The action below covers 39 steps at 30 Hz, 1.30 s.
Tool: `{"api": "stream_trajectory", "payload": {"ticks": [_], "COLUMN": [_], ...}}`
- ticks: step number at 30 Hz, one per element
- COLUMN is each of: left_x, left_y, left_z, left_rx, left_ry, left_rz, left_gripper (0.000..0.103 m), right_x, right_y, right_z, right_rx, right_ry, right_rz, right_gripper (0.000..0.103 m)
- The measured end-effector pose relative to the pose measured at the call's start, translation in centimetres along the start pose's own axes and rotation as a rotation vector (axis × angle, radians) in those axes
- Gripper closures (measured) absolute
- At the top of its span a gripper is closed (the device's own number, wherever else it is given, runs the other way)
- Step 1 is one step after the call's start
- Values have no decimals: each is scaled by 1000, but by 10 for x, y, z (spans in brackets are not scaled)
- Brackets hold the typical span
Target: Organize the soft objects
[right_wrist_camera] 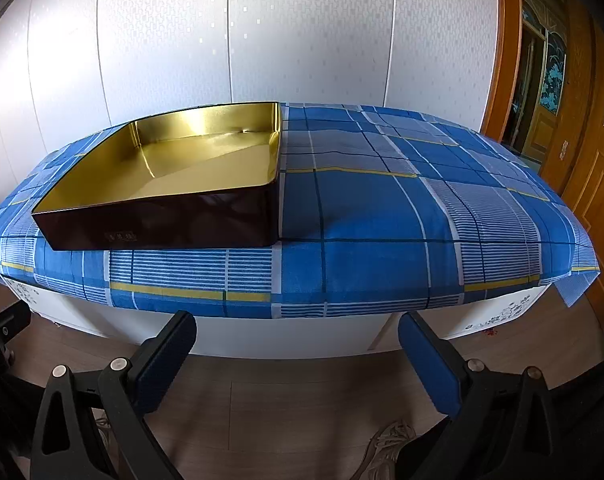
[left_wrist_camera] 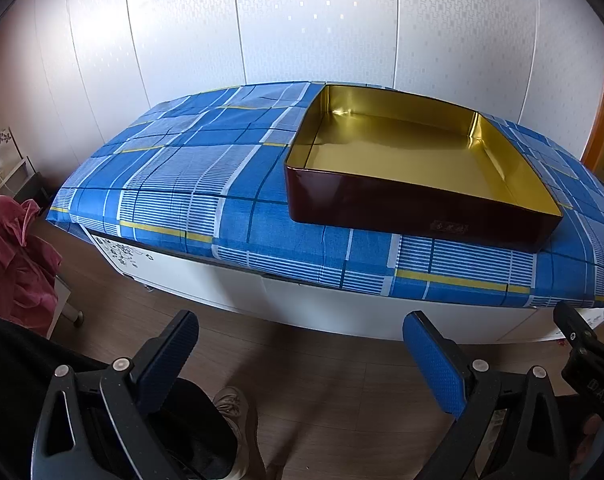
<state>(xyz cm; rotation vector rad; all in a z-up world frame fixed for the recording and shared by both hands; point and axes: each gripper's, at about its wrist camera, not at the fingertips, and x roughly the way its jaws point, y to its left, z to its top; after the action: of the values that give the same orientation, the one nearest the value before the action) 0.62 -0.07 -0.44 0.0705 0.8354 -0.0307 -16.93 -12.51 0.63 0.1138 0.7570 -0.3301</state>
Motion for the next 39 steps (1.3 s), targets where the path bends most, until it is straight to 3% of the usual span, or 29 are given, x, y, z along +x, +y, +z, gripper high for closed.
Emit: {"api": "stream_trajectory", "payload": {"ticks": [39], "left_x": [0], "left_y": [-3], "left_z": [-2], "left_rx": [14], "left_ry": [-2], "left_rz": [-16], "left_gripper": [0], "right_x": [0], "right_y": [0], "right_z": [0], "right_rx": [-1], "right_ry": [-1], "right_rz": [9], "right_gripper": [0]}}
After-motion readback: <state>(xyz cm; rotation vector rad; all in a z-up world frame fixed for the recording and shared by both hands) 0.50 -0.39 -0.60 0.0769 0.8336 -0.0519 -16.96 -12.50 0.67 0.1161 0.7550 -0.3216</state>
